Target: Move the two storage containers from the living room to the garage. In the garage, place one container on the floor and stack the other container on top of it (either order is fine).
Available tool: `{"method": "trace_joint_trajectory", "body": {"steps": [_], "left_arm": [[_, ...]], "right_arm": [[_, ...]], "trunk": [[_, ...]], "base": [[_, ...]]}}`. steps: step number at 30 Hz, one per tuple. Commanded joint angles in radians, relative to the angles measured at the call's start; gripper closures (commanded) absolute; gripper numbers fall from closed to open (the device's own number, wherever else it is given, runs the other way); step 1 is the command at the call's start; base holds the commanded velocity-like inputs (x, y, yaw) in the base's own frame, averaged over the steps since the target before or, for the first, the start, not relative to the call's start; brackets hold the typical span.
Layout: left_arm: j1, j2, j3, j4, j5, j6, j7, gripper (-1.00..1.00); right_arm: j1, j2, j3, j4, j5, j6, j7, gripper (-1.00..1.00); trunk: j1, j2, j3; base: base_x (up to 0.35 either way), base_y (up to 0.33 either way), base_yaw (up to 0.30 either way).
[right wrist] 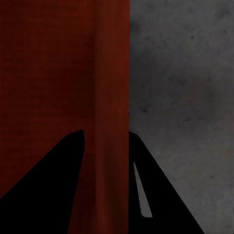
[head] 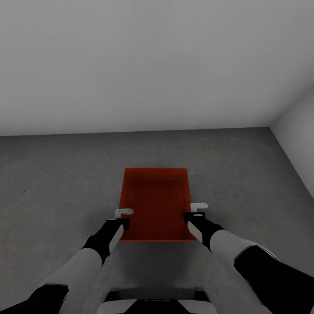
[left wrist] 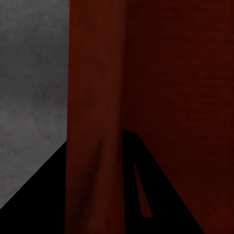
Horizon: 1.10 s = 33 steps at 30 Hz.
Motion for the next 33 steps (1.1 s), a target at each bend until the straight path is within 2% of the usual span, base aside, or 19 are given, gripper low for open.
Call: {"method": "trace_joint_trajectory", "body": {"steps": [1, 14, 33], "left_arm": [[-0.001, -0.012, 0.007, -0.018, 0.024, 0.002, -0.006, 1.0], [-0.001, -0.012, 0.007, -0.018, 0.024, 0.002, -0.006, 1.0], [-0.001, -0.012, 0.007, -0.018, 0.024, 0.001, -0.006, 1.0]], "right_arm": [[0.001, 0.0, 0.048, -0.001, -0.009, 0.007, -0.005, 1.0], [0.002, 0.0, 0.048, -0.001, -0.009, 0.007, -0.005, 1.0], [0.002, 0.0, 0.048, -0.001, -0.009, 0.007, -0.005, 1.0]], "trunk": [[0.0, 0.0, -0.001], [0.0, 0.0, -0.001], [0.0, 0.0, -0.001]], "base": [[0.0, -0.008, 0.0], [0.0, -0.087, 0.0], [0.0, -0.005, 0.0]]}}
